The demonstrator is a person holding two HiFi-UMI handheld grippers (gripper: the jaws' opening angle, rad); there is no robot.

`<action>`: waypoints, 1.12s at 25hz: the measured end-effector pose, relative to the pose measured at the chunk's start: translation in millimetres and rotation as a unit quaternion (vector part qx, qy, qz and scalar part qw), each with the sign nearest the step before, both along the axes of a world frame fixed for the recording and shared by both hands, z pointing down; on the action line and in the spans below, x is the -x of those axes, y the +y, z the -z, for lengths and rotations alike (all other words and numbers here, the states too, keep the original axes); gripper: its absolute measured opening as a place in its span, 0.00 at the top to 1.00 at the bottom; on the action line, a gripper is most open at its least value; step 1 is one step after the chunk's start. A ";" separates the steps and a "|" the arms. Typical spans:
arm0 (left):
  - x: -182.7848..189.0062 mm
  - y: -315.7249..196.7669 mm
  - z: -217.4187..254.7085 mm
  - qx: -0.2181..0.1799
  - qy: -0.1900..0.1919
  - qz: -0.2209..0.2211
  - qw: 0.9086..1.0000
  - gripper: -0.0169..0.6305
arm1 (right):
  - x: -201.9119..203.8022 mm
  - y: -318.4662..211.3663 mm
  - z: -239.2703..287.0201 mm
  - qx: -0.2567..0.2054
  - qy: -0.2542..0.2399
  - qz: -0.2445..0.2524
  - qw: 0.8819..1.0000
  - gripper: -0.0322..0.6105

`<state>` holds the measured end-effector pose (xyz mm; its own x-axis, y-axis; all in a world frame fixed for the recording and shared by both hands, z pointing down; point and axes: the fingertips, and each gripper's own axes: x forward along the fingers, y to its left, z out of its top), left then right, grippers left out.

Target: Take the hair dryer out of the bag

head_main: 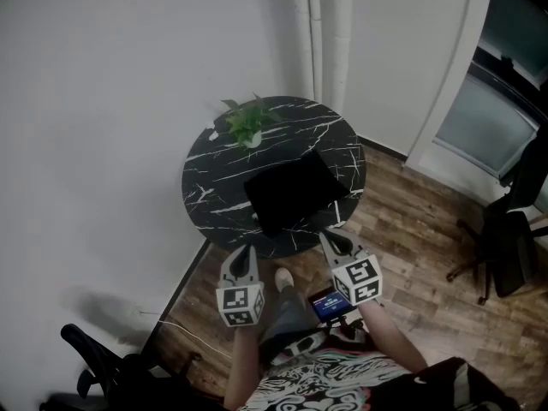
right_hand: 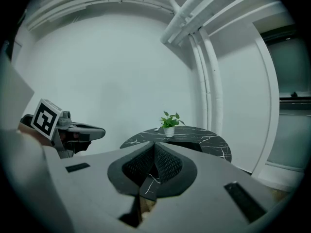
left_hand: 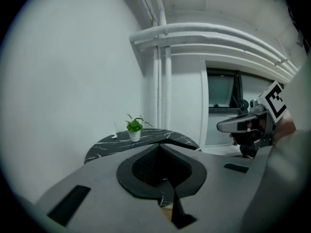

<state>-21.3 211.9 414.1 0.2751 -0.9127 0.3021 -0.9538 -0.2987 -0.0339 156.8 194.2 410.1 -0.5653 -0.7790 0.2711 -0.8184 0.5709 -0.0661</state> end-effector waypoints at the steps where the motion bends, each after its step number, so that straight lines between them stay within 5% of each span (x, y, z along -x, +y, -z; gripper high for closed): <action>1: 1.9 -9.2 -2.2 0.002 0.001 -0.001 1.000 0.95 | 0.7 -8.9 -1.9 0.002 0.001 -0.003 1.000 0.92; 15: 46.9 -150.9 -33.9 0.035 -0.018 -0.044 0.998 0.95 | 40.4 -139.9 -30.6 0.057 0.039 -0.039 0.997 0.92; 28: 80.1 -229.1 -59.8 0.051 0.014 -0.067 0.996 0.95 | 75.0 -199.0 -35.1 0.073 0.057 -0.073 0.993 0.92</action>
